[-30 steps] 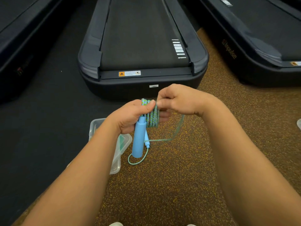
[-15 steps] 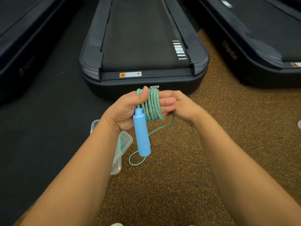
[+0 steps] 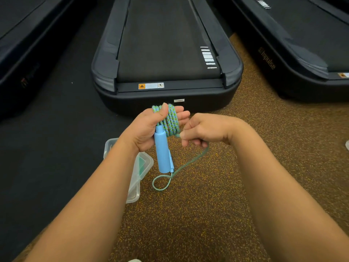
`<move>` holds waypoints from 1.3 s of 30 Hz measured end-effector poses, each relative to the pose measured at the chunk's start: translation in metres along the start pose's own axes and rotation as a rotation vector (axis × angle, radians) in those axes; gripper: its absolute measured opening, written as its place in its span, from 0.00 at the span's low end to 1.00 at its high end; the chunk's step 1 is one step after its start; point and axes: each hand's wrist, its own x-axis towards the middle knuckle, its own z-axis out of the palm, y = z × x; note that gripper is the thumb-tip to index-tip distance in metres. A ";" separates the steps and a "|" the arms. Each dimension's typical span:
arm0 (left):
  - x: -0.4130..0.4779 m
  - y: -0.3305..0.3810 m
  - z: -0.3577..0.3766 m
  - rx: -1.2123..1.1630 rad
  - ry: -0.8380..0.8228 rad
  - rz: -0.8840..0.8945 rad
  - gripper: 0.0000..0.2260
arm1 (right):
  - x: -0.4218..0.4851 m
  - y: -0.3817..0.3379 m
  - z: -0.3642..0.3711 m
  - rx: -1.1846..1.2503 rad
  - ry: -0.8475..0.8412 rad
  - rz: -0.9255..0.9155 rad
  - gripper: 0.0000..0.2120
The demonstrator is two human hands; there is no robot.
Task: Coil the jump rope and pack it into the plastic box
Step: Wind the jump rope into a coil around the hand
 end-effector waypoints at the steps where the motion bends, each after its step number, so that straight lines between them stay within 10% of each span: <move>1: 0.000 0.000 0.000 0.035 -0.001 -0.021 0.19 | -0.002 -0.003 -0.002 -0.002 0.008 -0.010 0.11; 17: -0.004 0.003 0.007 0.034 -0.114 -0.214 0.39 | 0.010 0.009 -0.005 0.250 0.471 -0.341 0.10; 23: -0.006 0.007 0.011 -0.084 -0.131 -0.245 0.41 | 0.021 0.031 0.010 0.556 0.300 -0.286 0.12; 39: -0.004 0.007 0.012 -0.075 0.006 -0.171 0.35 | 0.003 0.015 0.000 0.140 -0.125 -0.034 0.11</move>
